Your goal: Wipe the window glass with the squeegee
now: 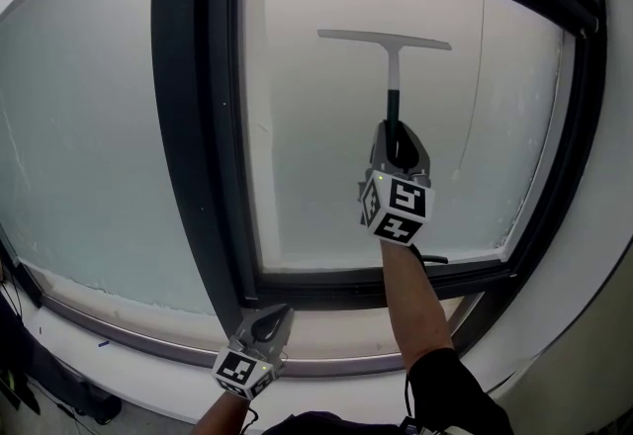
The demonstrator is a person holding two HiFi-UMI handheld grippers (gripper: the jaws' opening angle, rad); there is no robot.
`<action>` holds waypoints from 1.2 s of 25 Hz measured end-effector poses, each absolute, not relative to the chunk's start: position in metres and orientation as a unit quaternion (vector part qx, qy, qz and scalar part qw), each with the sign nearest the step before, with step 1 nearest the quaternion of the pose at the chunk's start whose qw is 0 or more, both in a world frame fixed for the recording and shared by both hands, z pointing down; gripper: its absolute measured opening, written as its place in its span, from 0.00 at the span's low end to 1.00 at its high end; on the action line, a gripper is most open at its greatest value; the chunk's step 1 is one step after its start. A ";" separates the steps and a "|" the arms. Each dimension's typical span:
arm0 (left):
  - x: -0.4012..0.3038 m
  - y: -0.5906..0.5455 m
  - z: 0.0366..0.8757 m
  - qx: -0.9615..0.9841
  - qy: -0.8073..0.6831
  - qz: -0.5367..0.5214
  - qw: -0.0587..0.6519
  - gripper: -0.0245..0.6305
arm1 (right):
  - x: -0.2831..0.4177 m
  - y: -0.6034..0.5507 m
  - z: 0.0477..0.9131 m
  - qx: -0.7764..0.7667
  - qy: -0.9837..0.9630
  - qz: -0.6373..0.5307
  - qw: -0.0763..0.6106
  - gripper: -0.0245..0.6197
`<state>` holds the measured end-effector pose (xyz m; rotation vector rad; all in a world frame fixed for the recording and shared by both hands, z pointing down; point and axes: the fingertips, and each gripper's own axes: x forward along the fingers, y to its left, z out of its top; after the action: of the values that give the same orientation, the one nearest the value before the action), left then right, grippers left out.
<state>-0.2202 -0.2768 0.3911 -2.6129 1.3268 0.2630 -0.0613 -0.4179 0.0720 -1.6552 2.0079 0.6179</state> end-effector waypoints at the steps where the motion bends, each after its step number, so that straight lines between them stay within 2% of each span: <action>1: -0.220 -0.276 0.392 -0.885 0.447 0.086 0.098 0.04 | -0.061 -0.417 0.074 -0.603 0.730 0.225 0.230 0.19; 19: -0.214 -0.267 0.398 -0.888 0.440 0.103 0.084 0.04 | -0.066 -0.410 0.120 -0.614 0.733 0.212 0.204 0.19; 30: -0.194 -0.271 0.355 -0.890 0.419 0.124 0.128 0.04 | -0.061 -0.406 0.152 -0.620 0.737 0.195 0.184 0.19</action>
<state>-0.1943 -0.2706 0.3555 -2.5900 1.2196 0.3597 -0.0611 -0.4063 0.1516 -1.7485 2.0776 0.5503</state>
